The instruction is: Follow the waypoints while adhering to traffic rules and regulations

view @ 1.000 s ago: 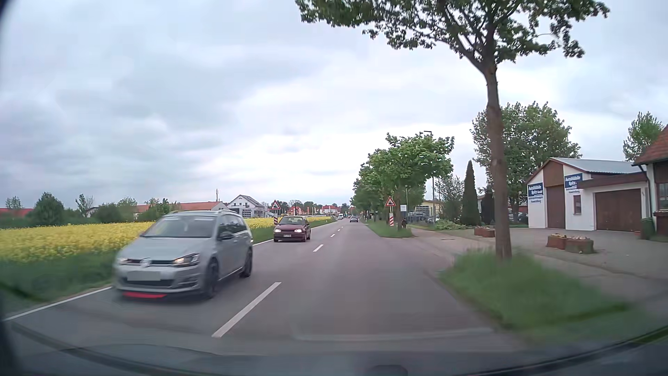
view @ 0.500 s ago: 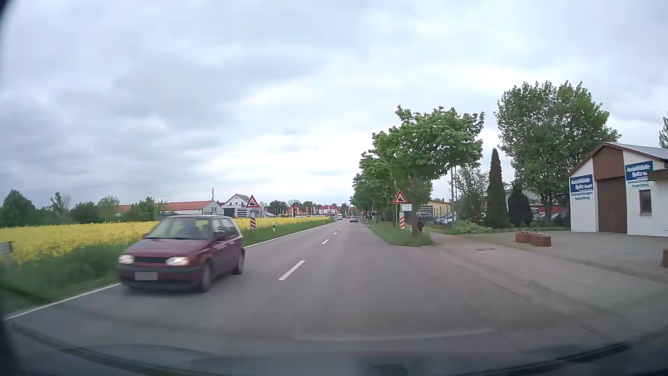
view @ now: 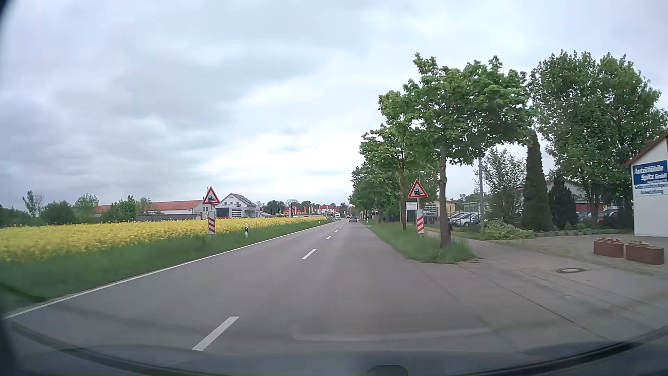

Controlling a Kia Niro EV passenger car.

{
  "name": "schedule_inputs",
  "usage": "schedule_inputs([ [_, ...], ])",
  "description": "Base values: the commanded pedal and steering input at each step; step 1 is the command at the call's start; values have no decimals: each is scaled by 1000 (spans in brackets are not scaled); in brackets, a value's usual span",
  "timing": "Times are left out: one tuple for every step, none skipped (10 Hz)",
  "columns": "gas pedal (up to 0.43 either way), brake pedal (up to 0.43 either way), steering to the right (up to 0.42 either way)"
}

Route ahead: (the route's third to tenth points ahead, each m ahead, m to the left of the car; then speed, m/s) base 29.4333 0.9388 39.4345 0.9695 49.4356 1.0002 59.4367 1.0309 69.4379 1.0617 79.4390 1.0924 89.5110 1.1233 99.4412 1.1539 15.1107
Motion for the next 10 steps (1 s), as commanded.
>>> schedule_inputs([
  [150, 0, 1],
  [150, 0, 1],
  [150, 0, 1],
  [150, 0, 1],
  [150, 0, 1],
  [150, 0, 1],
  [150, 0, 1],
  [150, 0, 0],
  [150, 0, 0],
  [138, 0, -2],
])
